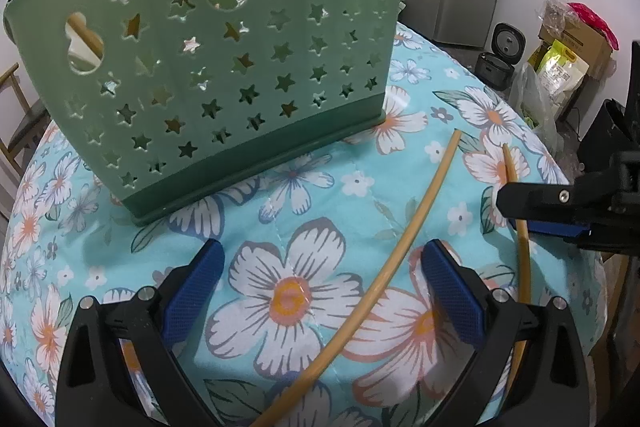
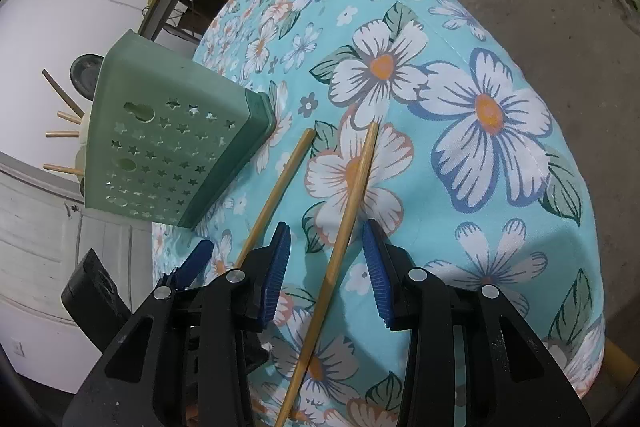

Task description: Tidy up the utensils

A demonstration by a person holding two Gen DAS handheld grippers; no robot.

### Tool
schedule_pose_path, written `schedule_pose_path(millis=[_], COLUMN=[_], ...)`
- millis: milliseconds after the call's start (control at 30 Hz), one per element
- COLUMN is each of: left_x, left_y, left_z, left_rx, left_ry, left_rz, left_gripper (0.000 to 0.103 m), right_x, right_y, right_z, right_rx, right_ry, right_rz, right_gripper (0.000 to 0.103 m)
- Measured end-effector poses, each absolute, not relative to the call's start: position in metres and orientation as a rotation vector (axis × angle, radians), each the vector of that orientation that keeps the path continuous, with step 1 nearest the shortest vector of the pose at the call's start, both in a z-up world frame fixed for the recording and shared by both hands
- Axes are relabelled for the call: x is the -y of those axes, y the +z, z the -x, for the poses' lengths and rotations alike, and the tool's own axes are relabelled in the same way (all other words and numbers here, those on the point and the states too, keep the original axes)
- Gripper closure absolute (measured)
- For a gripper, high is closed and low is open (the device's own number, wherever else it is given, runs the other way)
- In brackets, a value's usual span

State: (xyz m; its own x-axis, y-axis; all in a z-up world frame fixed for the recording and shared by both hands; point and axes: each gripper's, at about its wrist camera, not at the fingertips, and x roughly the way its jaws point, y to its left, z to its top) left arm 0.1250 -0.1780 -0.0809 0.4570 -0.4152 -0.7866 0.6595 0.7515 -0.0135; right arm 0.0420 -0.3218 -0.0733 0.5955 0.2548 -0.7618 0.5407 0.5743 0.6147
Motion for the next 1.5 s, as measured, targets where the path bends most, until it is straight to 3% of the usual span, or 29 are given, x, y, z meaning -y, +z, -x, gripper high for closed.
schedule_pose_path(millis=[533,1000,1167,1233,1400,1500], left_x=[0.198,0.220,0.230,0.231,0.214,0.198], left_y=[-0.035,-0.065,-0.074,-0.073,-0.071,-0.069], left_z=[-0.121,-0.134,-0.130,-0.130,-0.129,-0.130], left_rx=[-0.746,-0.850,-0.852,-0.854,-0.874,-0.912], left_ry=[-0.820,-0.898,-0.905,-0.899,-0.881,-0.849], left_rz=[-0.360,-0.387,-0.439,-0.443,-0.427,-0.392], left_gripper=[0.007,0.040,0.049,0.056,0.088,0.093], right_x=[0.320,0.337,0.335,0.333,0.325,0.324], right_y=[-0.075,-0.084,-0.080,-0.078,-0.075,-0.074], right_z=[-0.043,-0.034,-0.040,-0.043,-0.046,-0.046], right_rx=[-0.948,-0.913,-0.933,-0.942,-0.962,-0.964], right_ry=[-0.176,-0.101,-0.122,-0.137,-0.177,-0.178], right_rz=[-0.970,-1.082,-1.043,-1.004,-0.891,-0.872], right_gripper=[0.068,0.069,0.075,0.080,0.092,0.094])
